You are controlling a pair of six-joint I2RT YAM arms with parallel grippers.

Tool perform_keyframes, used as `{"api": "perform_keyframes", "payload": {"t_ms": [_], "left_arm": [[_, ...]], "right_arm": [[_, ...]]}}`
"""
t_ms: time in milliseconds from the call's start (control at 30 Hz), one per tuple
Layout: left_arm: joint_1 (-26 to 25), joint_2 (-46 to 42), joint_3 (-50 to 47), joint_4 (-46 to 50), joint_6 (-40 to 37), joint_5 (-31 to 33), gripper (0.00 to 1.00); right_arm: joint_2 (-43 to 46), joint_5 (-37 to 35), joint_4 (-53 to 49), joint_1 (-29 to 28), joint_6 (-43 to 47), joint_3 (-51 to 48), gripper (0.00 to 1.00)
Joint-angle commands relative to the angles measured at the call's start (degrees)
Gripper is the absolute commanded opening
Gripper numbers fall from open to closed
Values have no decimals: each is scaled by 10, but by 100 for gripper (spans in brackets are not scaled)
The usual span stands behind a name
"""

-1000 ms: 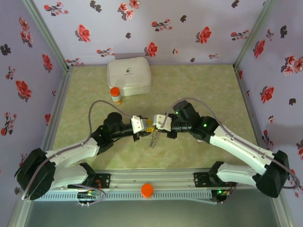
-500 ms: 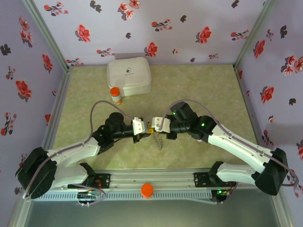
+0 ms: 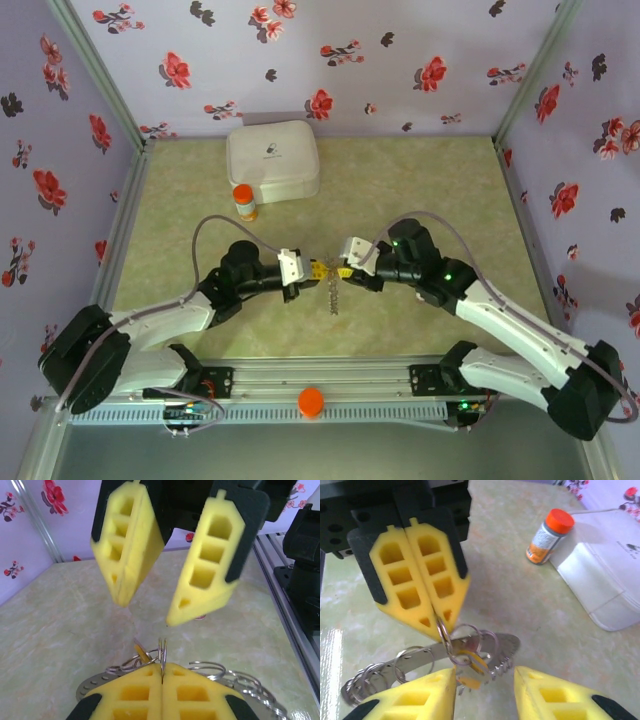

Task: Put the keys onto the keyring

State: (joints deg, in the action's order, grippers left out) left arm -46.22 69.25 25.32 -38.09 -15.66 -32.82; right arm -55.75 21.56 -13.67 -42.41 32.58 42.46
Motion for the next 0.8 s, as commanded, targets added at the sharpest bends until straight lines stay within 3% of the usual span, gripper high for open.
{"api": "perform_keyframes", "payload": {"t_ms": [0, 267, 567, 767], "left_arm": [[5, 9, -18, -121, 36, -26, 0], [11, 19, -32, -184, 81, -47, 0], [14, 21, -31, -186, 88, -58, 0], [15, 23, -31, -192, 93, -71, 0]], "right_arm": [[14, 31, 68, 1, -29, -20, 37], [0, 59, 52, -2, 11, -17, 37], [4, 110, 55, -3, -3, -12, 24], [-1, 112, 63, -2, -8, -10, 21]]}}
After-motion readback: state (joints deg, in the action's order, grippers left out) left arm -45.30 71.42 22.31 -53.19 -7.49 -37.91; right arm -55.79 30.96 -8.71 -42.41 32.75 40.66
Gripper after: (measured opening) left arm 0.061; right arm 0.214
